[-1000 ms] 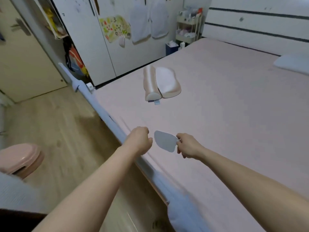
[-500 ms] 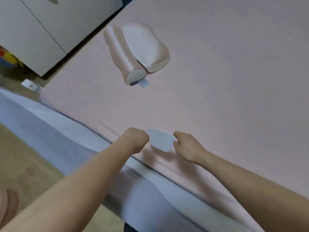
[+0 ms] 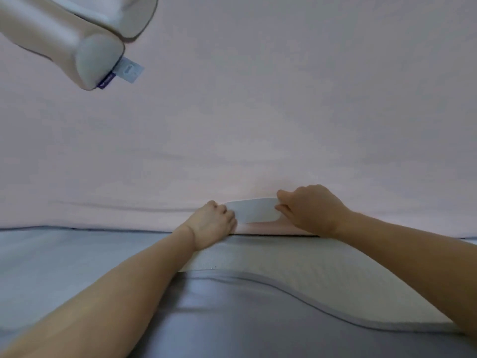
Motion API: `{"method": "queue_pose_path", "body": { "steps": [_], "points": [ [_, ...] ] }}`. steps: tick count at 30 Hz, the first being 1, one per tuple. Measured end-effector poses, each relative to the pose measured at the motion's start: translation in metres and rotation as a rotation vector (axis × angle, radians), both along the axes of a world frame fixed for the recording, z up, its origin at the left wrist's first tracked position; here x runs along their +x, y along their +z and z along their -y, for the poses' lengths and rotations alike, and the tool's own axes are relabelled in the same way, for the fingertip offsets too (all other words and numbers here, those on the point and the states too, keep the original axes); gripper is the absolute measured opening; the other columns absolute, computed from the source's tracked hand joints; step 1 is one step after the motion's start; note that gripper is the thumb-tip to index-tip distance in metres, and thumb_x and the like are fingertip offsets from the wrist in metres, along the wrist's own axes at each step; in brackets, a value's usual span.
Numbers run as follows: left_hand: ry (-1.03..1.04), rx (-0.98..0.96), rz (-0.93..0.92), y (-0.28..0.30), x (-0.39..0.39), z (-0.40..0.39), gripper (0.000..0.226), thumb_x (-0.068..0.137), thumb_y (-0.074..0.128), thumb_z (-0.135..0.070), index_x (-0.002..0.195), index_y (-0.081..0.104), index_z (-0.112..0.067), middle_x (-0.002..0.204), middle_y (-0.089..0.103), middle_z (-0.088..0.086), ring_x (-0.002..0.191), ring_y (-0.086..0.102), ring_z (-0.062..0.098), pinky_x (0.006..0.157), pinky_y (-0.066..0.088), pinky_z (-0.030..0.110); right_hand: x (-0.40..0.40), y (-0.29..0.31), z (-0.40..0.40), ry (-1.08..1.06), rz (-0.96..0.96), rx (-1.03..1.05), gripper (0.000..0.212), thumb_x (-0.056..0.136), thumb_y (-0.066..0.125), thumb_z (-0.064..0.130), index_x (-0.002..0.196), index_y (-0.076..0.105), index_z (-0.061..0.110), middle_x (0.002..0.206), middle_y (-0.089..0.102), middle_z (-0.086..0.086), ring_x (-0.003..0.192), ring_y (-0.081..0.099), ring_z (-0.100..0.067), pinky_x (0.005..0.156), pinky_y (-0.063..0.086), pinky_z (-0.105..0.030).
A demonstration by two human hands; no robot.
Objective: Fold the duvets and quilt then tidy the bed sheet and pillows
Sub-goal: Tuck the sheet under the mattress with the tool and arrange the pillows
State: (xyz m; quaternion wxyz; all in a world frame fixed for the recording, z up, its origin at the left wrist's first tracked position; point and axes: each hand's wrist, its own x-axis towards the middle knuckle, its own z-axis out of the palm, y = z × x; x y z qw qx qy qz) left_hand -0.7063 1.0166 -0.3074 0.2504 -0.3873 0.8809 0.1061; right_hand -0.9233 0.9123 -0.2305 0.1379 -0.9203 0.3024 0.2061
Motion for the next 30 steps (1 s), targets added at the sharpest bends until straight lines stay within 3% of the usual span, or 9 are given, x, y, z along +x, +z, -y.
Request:
{"method": "queue_pose_path", "body": {
  "steps": [3, 7, 10, 13, 15, 18, 24, 27, 30],
  "points": [
    [0.216, 0.109, -0.05, -0.003, 0.009, 0.002, 0.021, 0.094, 0.043, -0.017, 0.107, 0.059, -0.022, 0.11, 0.059, 0.0, 0.1, 0.06, 0.025, 0.065, 0.034, 0.03, -0.014, -0.008, -0.004, -0.082, 0.047, -0.014, 0.023, 0.101, 0.039, 0.035, 0.1, 0.05, 0.014, 0.079, 0.064, -0.01, 0.063, 0.056, -0.03, 0.055, 0.033, -0.03],
    [0.545, 0.175, -0.194, -0.006, 0.032, 0.007, 0.005, 0.092, 0.051, -0.021, 0.092, 0.053, -0.017, 0.101, 0.062, 0.007, 0.094, 0.06, 0.031, 0.072, 0.044, 0.034, -0.035, -0.008, -0.007, -0.054, 0.201, -0.064, 0.028, 0.086, 0.068, 0.023, 0.071, 0.046, 0.013, 0.041, 0.041, 0.001, 0.031, 0.026, -0.022, 0.036, 0.022, -0.023],
    [0.427, 0.299, -0.297, -0.007, 0.04, 0.0, 0.013, 0.093, 0.047, -0.023, 0.084, 0.054, -0.016, 0.091, 0.064, 0.009, 0.085, 0.06, 0.031, 0.069, 0.044, 0.034, -0.04, 0.009, 0.001, 0.024, 0.233, -0.095, 0.028, 0.091, 0.046, 0.032, 0.07, 0.045, 0.015, 0.041, 0.043, 0.001, 0.032, 0.03, -0.025, 0.041, 0.02, -0.022],
    [0.24, 0.328, -0.196, -0.018, 0.031, -0.025, 0.021, 0.095, 0.043, -0.026, 0.097, 0.062, -0.018, 0.104, 0.065, 0.004, 0.094, 0.062, 0.026, 0.073, 0.05, 0.037, -0.036, 0.021, -0.002, 0.21, 0.039, -0.006, 0.027, 0.098, 0.034, 0.036, 0.085, 0.05, 0.018, 0.063, 0.06, -0.005, 0.053, 0.056, -0.031, 0.049, 0.031, -0.028],
    [0.144, 0.195, -0.187, -0.03, 0.021, -0.038, 0.025, 0.095, 0.041, -0.023, 0.1, 0.064, -0.017, 0.102, 0.064, 0.002, 0.089, 0.062, 0.022, 0.065, 0.052, 0.036, -0.031, 0.018, -0.014, 0.302, -0.102, 0.118, 0.016, 0.098, 0.036, 0.022, 0.095, 0.05, 0.016, 0.075, 0.06, -0.011, 0.065, 0.059, -0.033, 0.053, 0.033, -0.032],
    [0.009, -0.089, -0.316, -0.035, 0.011, -0.031, 0.025, 0.092, 0.04, -0.026, 0.099, 0.063, -0.018, 0.095, 0.06, 0.001, 0.078, 0.059, 0.02, 0.055, 0.048, 0.031, -0.022, 0.012, -0.027, 0.325, -0.181, 0.105, 0.012, 0.089, 0.038, 0.002, 0.086, 0.042, 0.013, 0.059, 0.042, -0.006, 0.046, 0.037, -0.022, 0.043, 0.02, -0.028],
    [0.29, -0.138, -0.449, -0.025, 0.012, -0.017, 0.009, 0.081, 0.059, -0.023, 0.088, 0.056, -0.019, 0.087, 0.058, 0.001, 0.073, 0.058, 0.024, 0.053, 0.046, 0.031, -0.031, 0.019, -0.004, 0.294, -0.009, -0.03, 0.043, 0.054, 0.071, 0.007, 0.059, 0.03, 0.018, 0.042, 0.003, 0.004, 0.036, -0.005, -0.01, 0.041, -0.002, -0.016],
    [0.377, -0.026, -0.401, -0.026, 0.013, -0.018, 0.027, 0.065, 0.081, -0.023, 0.066, 0.054, -0.023, 0.067, 0.055, -0.005, 0.059, 0.058, 0.021, 0.043, 0.036, 0.023, -0.037, 0.028, -0.001, 0.288, -0.122, -0.023, 0.034, 0.07, 0.069, 0.014, 0.062, 0.036, 0.017, 0.043, 0.011, 0.005, 0.034, 0.006, -0.013, 0.039, 0.004, -0.023],
    [0.323, 0.092, -0.432, -0.028, 0.011, -0.025, 0.015, 0.073, 0.063, -0.015, 0.063, 0.051, -0.017, 0.066, 0.056, 0.0, 0.06, 0.06, 0.027, 0.044, 0.041, 0.029, -0.038, 0.024, -0.004, 0.318, -0.137, 0.025, 0.016, 0.094, 0.043, 0.018, 0.078, 0.041, 0.015, 0.052, 0.03, 0.0, 0.041, 0.027, -0.017, 0.042, 0.019, -0.028]
  ]
}}
